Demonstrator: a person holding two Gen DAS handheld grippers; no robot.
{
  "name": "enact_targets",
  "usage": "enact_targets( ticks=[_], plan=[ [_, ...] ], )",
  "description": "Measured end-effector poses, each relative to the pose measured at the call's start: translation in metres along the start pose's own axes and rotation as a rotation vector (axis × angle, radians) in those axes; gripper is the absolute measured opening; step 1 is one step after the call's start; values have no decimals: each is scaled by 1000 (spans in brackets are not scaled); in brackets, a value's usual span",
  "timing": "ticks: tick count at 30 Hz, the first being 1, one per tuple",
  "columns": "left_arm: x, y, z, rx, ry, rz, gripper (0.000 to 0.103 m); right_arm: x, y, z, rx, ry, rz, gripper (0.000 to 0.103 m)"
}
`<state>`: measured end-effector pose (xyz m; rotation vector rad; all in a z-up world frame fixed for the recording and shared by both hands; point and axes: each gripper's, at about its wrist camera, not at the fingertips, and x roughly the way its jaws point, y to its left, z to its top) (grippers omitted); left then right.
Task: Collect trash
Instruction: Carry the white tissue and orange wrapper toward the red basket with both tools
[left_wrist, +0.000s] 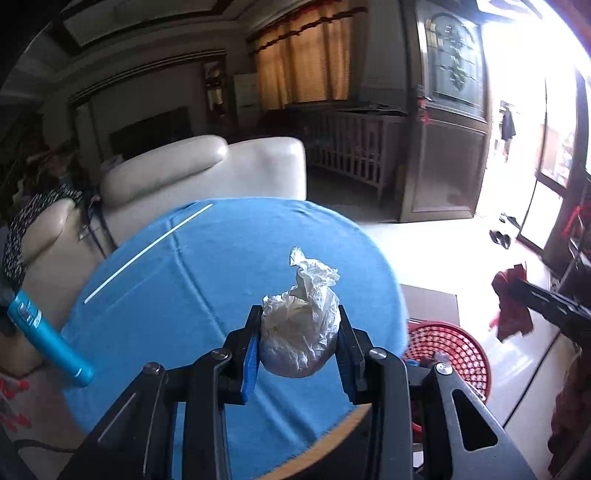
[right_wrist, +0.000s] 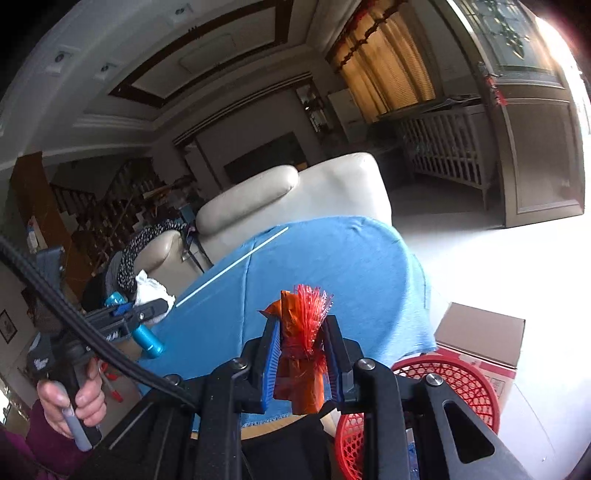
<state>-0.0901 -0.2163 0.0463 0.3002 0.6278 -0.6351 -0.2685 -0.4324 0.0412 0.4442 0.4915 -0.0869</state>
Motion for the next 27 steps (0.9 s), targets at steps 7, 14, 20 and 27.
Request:
enact_targets(
  ticks=[7, 14, 20, 27],
  plan=[
    [-18, -40, 2, 74, -34, -24, 38, -24, -17, 6, 26, -54, -16, 25],
    [-17, -64, -8, 129, -19, -59, 38, -30, -22, 8, 38, -68, -28, 25],
    [-13, -71, -15, 145, 2, -77, 38, -31, -22, 7, 38, -69, -30, 25],
    [-15, -73, -21, 139, 11, -81, 38, -35, -19, 7, 37, -83, -32, 25]
  ],
)
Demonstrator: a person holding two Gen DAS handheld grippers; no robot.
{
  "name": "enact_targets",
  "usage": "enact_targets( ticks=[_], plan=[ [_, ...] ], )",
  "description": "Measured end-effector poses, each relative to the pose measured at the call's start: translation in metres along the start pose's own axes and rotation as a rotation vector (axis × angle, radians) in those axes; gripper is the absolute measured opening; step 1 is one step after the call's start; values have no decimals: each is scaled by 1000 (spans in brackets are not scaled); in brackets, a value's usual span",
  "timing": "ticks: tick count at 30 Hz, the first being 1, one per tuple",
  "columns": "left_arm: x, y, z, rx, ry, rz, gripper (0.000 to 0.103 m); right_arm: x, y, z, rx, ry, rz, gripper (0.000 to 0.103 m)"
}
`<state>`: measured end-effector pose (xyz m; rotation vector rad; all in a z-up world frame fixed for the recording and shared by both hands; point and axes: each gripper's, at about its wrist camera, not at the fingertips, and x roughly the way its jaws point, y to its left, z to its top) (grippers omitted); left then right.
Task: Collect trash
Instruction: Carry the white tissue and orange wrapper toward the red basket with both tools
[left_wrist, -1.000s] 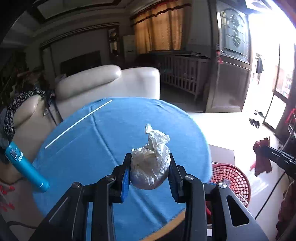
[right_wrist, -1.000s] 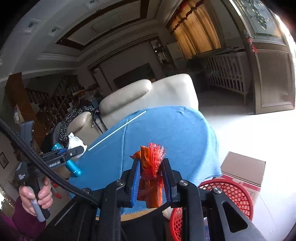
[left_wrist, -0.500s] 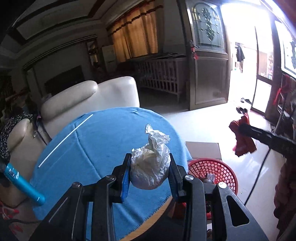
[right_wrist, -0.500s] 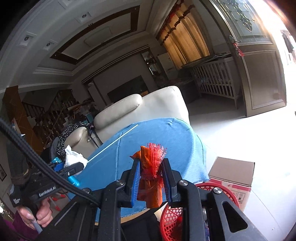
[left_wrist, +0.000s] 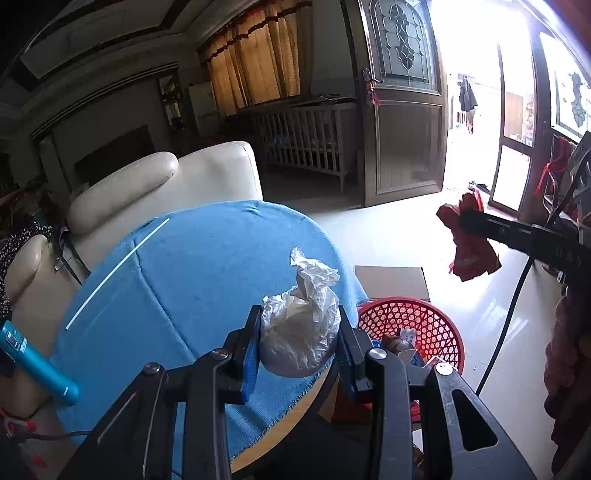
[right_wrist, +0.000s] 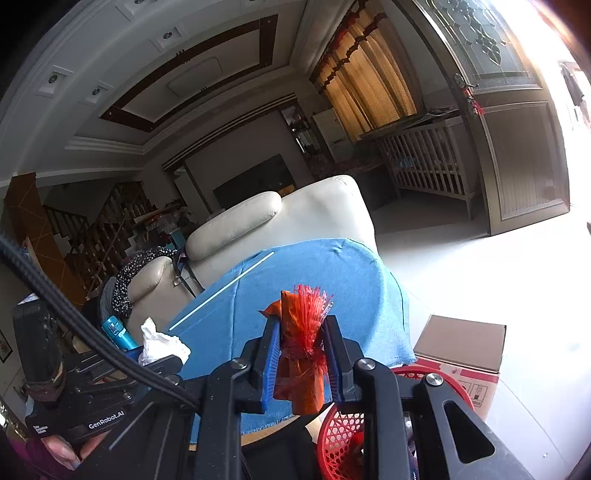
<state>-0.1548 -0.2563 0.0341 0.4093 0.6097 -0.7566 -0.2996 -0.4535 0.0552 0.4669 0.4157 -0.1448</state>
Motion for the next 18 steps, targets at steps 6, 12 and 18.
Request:
enact_targets(
  ticks=[6, 12, 18],
  plan=[
    [8, -8, -8, 15, 33, -17, 38, -1, 0, -2, -2, -1, -3, 25],
    [11, -7, -10, 5, 38, -3, 38, -3, 0, -3, 10, 3, -3, 25],
    [17, -8, -11, 1, 51, 14, 38, 0, -3, -3, 23, 6, -6, 25]
  ],
)
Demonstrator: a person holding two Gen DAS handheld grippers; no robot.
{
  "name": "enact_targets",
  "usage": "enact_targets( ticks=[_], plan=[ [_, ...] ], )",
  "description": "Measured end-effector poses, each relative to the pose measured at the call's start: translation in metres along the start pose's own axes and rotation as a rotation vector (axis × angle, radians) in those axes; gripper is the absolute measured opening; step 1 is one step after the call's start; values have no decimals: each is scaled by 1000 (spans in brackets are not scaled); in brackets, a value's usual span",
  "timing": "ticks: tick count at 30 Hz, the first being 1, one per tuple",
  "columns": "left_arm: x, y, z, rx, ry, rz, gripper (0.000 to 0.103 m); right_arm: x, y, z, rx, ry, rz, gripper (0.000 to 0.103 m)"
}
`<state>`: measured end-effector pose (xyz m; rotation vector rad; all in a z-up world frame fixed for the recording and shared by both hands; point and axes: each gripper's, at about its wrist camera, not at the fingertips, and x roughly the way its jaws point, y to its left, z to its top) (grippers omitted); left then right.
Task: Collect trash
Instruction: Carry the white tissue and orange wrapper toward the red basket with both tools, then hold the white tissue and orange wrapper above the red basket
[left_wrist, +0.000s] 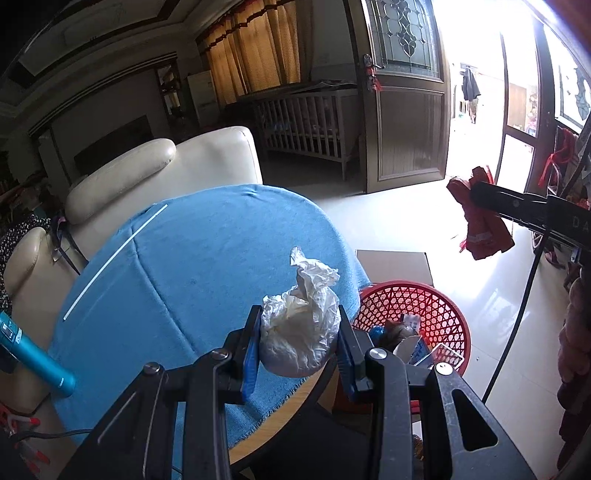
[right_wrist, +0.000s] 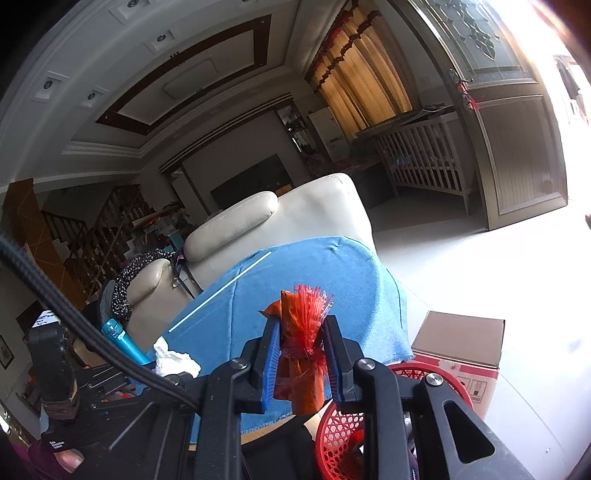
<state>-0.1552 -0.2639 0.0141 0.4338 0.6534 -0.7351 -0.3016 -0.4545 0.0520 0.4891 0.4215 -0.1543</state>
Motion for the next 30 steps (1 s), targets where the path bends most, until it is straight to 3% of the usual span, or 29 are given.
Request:
enact_targets(
  ticks=[30],
  plan=[
    [5, 2, -3, 0, 13, 83, 38, 11, -9, 3, -1, 35, 8, 25]
  ],
)
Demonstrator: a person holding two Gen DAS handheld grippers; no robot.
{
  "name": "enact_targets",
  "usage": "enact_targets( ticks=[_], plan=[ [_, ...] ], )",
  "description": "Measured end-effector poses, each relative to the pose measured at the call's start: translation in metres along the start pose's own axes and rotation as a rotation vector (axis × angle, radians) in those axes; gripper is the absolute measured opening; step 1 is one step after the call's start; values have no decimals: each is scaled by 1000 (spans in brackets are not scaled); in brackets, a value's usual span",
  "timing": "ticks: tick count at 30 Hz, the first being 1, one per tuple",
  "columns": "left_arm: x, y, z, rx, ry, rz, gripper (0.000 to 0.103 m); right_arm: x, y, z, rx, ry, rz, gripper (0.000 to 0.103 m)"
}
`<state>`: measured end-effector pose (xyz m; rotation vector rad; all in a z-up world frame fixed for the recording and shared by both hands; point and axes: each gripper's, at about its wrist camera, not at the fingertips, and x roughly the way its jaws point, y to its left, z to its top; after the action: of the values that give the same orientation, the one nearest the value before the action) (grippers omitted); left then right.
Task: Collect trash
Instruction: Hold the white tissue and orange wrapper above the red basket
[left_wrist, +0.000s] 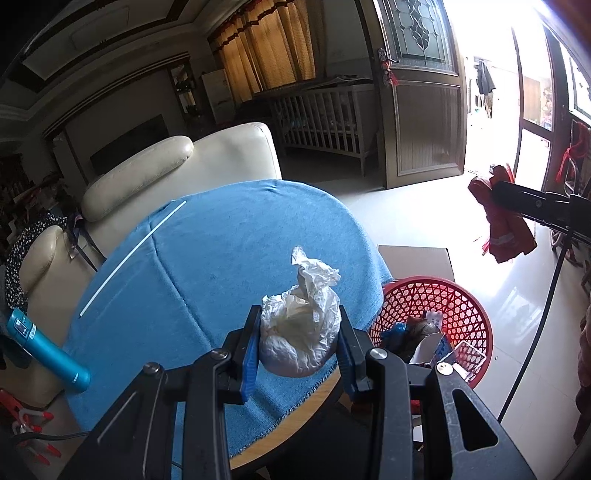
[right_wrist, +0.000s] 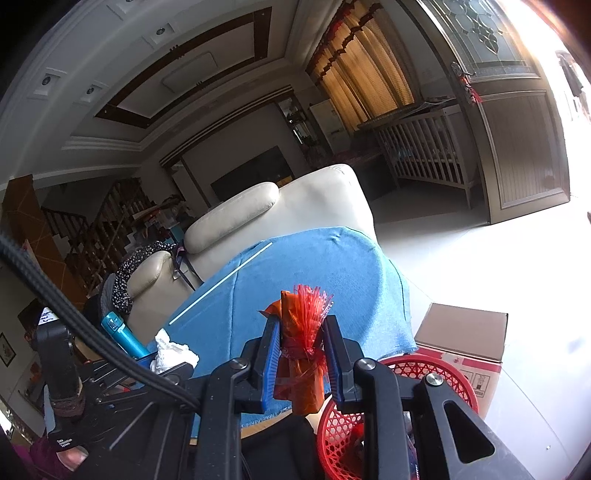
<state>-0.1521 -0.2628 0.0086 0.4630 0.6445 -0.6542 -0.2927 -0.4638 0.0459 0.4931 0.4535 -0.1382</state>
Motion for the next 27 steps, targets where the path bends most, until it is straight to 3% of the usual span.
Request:
enact_targets(
  ticks=[27],
  plan=[
    [7, -1, -1, 1, 18, 14, 38, 0, 0, -2, 5, 1, -1, 25]
  ],
)
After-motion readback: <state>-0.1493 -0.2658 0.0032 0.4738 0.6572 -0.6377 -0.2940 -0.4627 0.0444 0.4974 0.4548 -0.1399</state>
